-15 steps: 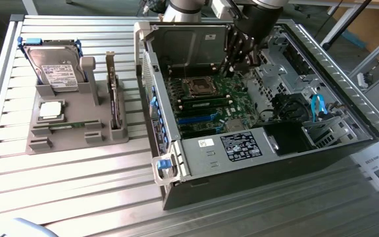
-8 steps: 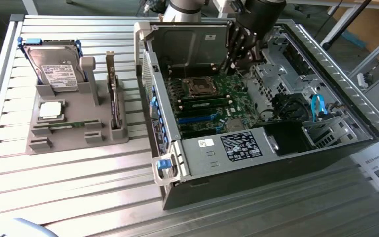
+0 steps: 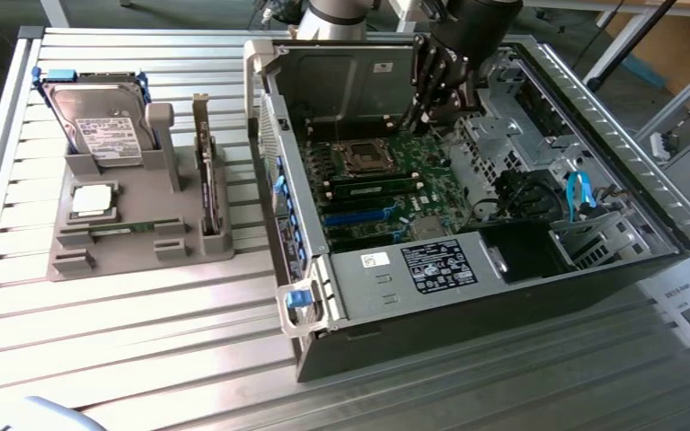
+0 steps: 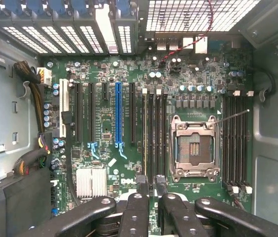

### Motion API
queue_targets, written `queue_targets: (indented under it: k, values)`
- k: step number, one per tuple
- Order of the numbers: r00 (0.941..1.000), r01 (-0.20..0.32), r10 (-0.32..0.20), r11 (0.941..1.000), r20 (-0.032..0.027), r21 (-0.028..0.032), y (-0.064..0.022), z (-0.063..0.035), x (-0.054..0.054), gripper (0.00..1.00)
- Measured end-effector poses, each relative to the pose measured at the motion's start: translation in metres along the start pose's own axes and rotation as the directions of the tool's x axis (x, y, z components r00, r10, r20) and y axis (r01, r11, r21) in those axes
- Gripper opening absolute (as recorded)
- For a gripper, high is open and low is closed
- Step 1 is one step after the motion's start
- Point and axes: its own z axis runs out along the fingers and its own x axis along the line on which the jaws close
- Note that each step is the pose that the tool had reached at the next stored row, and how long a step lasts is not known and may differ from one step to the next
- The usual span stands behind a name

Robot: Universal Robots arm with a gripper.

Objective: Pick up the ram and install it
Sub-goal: 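Press down the ram until it locks into place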

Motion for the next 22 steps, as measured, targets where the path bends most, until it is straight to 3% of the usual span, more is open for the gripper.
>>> queue_targets:
  k: [8,10,22]
  values:
    - [1.0000,0.000,0.000,1.0000,0.0001,0.0000,0.0000,0.0000,0.0000,0.18]
    - [1.0000,0.000,0.000,1.0000,0.0000,0.0000,0.0000,0.0000,0.0000,0.10]
    - [1.0000,0.001,-0.001,1.0000,0.0000,0.0000,-0.0017,0.0000,0.0000,0.10]
